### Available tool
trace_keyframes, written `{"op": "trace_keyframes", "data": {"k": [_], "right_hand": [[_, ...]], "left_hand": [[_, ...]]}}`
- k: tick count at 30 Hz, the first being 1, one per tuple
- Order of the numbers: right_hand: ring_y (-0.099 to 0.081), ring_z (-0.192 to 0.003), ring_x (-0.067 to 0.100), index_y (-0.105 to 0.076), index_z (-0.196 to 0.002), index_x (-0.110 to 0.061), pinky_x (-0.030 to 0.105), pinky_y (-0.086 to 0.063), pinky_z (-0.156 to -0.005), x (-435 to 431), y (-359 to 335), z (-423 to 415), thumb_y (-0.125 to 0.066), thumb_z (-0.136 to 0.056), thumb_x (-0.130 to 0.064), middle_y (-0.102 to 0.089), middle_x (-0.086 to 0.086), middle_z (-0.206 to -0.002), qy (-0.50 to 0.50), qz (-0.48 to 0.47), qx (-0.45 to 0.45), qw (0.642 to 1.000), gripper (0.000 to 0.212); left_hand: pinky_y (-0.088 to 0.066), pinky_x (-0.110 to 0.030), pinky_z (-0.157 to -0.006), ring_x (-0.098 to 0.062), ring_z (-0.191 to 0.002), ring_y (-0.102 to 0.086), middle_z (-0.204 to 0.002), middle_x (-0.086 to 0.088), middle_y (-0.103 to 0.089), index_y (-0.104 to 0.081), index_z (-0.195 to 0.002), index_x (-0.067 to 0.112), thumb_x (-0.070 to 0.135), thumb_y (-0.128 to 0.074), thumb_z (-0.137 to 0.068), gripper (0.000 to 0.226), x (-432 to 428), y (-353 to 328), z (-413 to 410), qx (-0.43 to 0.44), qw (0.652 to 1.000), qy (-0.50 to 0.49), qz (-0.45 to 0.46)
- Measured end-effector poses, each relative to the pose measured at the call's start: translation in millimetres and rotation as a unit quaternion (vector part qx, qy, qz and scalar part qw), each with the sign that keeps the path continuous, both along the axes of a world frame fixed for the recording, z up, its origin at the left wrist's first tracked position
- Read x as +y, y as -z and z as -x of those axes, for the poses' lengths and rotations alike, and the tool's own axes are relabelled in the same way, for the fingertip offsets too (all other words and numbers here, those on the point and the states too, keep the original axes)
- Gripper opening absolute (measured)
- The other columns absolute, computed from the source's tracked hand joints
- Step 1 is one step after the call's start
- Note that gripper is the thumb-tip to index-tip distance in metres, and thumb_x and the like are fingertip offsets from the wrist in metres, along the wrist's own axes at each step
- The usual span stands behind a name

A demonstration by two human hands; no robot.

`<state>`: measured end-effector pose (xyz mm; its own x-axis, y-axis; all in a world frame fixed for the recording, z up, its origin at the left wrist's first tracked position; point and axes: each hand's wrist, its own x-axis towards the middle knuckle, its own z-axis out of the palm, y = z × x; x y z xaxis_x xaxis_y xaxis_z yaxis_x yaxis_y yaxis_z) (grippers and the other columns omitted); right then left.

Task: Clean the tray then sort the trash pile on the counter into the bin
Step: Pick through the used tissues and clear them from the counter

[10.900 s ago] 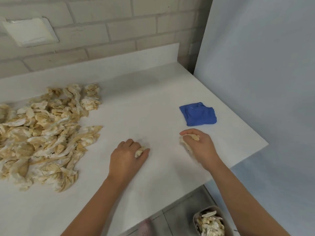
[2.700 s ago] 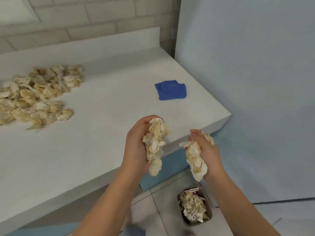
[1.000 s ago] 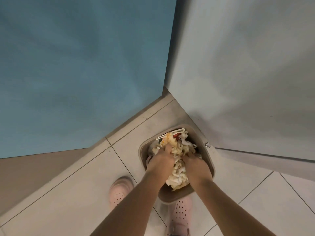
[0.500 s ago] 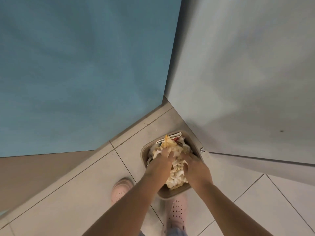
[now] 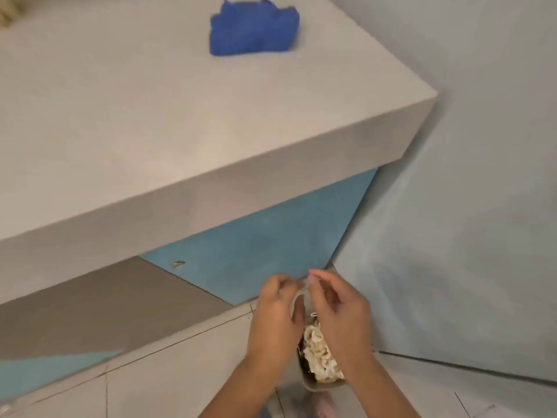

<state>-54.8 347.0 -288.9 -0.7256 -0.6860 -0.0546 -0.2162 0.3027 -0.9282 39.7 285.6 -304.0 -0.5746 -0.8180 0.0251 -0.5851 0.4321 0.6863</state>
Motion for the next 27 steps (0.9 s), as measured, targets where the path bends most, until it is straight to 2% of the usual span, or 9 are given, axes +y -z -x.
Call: {"op": "trace_keyframes", "data": {"k": [3,8,11,15,17,20,22,25,27], "right_hand": [[-0.059,-0.064,0.008,-0.071,-0.091,-0.027,0.025,-0.051,-0.063,-23.0,-86.4,-17.9,-0.067,-0.086,-0.02,-0.068,-0.012,-0.076,-0.03,0.115,-0.032,0.992,0.01],[-0.057,-0.061,0.016,-0.069,-0.087,-0.036,0.018,-0.048,-0.06,-67.0,-184.2,-45.4,-0.064,-0.087,-0.017,-0.066,-0.006,-0.07,-0.102,0.187,-0.051,0.976,0.02],[-0.058,-0.063,0.02,-0.068,-0.087,-0.038,0.025,-0.052,-0.062,-103.5,-217.4,-67.5,-0.062,-0.089,-0.017,-0.065,-0.005,-0.07,-0.153,0.191,-0.038,0.969,0.022],[-0.061,-0.064,0.017,-0.069,-0.091,-0.036,0.035,-0.056,-0.065,-163.9,-242.8,-102.8,-0.062,-0.089,-0.02,-0.065,-0.008,-0.07,-0.213,0.17,-0.006,0.962,0.017],[-0.063,-0.068,0.017,-0.069,-0.091,-0.038,0.036,-0.057,-0.066,-197.9,-250.6,-123.7,-0.062,-0.089,-0.024,-0.066,-0.009,-0.072,-0.243,0.149,-0.001,0.958,0.016],[-0.063,-0.075,0.007,-0.069,-0.094,-0.036,0.016,-0.051,-0.067,-255.0,-255.1,-158.7,-0.064,-0.088,-0.022,-0.066,-0.014,-0.077,-0.284,0.114,0.044,0.951,0.016],[-0.059,-0.083,0.002,-0.069,-0.103,-0.031,0.012,-0.045,-0.071,-297.8,-256.5,-183.6,-0.066,-0.086,-0.022,-0.063,-0.017,-0.087,-0.305,0.107,0.116,0.939,0.02],[-0.048,-0.114,0.006,-0.053,-0.131,-0.025,0.018,-0.039,-0.093,-365.2,-259.2,-216.0,-0.067,-0.084,-0.028,-0.052,-0.008,-0.12,-0.389,0.056,0.233,0.89,0.048],[-0.028,-0.137,0.014,-0.03,-0.146,-0.027,0.024,-0.028,-0.109,-404.7,-262.8,-232.7,-0.07,-0.081,-0.033,-0.031,-0.002,-0.148,-0.459,-0.019,0.284,0.842,0.076]], "left_hand": [[-0.036,0.0,-0.077,0.002,-0.086,-0.052,-0.096,0.008,-0.058,-0.07,-0.1,0.016,0.011,-0.058,-0.086,0.019,-15.6,-86.8,-24.2,0.069,0.996,-0.048,0.036],[-0.044,-0.007,-0.066,0.0,-0.073,-0.058,-0.083,0.013,-0.065,-0.071,-0.099,0.017,0.015,-0.057,-0.088,0.018,-47.4,-197.1,-73.6,0.178,0.969,-0.156,0.066],[-0.046,-0.012,-0.067,-0.003,-0.073,-0.059,-0.084,0.012,-0.066,-0.07,-0.103,0.017,0.01,-0.059,-0.091,0.018,-81.0,-241.1,-105.7,0.194,0.956,-0.202,0.085],[-0.048,-0.019,-0.064,-0.006,-0.071,-0.059,-0.085,0.009,-0.066,-0.07,-0.102,0.017,0.01,-0.06,-0.089,0.018,-141.1,-274.8,-157.8,0.151,0.942,-0.259,0.151],[-0.047,-0.021,-0.064,-0.011,-0.078,-0.06,-0.09,0.005,-0.065,-0.071,-0.101,0.017,0.012,-0.062,-0.088,0.017,-177.7,-281.9,-189.8,0.113,0.937,-0.286,0.166],[-0.04,-0.022,-0.074,-0.022,-0.098,-0.057,-0.104,-0.004,-0.06,-0.069,-0.108,0.016,0.019,-0.069,-0.084,0.024,-239.8,-283.4,-245.6,0.054,0.93,-0.333,0.147],[-0.041,-0.029,-0.082,-0.032,-0.106,-0.053,-0.111,-0.014,-0.056,-0.065,-0.115,0.012,0.024,-0.077,-0.076,0.043,-284.5,-278.5,-281.2,0.007,0.926,-0.344,0.154],[-0.044,-0.05,-0.092,-0.045,-0.115,-0.046,-0.128,-0.026,-0.046,-0.054,-0.129,0.007,0.036,-0.087,-0.06,0.082,-351.8,-266.0,-318.5,-0.052,0.946,-0.283,0.151],[-0.032,-0.051,-0.105,-0.04,-0.133,-0.03,-0.145,-0.022,-0.031,-0.039,-0.141,0.013,0.055,-0.081,-0.058,0.102,-386.9,-260.9,-329.9,-0.114,0.963,-0.22,0.104]]}}
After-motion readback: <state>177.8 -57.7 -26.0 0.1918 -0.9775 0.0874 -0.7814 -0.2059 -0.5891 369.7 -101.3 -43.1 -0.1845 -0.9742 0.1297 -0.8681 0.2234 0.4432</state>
